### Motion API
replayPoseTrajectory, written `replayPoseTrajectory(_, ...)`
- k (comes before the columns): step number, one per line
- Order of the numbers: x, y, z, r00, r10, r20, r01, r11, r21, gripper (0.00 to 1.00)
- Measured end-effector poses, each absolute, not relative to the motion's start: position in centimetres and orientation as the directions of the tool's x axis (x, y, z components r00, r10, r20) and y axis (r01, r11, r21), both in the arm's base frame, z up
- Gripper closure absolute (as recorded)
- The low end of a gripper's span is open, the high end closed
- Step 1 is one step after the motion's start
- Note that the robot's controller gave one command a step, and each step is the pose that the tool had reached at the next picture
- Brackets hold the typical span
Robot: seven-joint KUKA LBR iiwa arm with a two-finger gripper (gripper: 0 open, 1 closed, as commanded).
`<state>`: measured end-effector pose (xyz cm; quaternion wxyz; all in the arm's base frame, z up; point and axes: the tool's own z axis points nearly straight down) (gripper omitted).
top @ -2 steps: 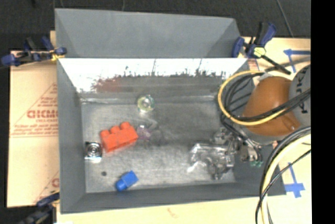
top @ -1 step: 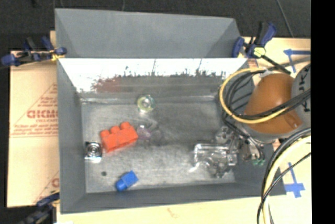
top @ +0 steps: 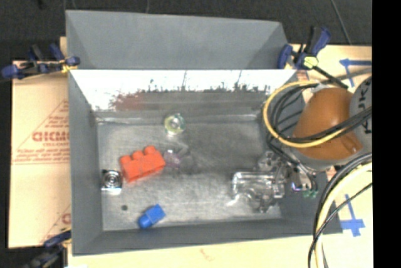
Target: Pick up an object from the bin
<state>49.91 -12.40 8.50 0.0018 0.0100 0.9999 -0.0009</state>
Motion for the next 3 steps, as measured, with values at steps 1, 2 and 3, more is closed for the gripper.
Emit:
replayPoseTrajectory(1, 50.0, -12.6, 10.9, -1.000, 0.020, -0.006, 0.020, 1.000, -0.004, 1.00)
replayPoseTrajectory(2, 50.0, -12.8, 12.3, -1.000, 0.023, -0.006, 0.023, 1.000, -0.004, 1.00)
replayPoseTrajectory(3, 50.0, -13.0, 12.4, -1.000, 0.026, -0.007, 0.026, 1.000, -0.004, 1.00)
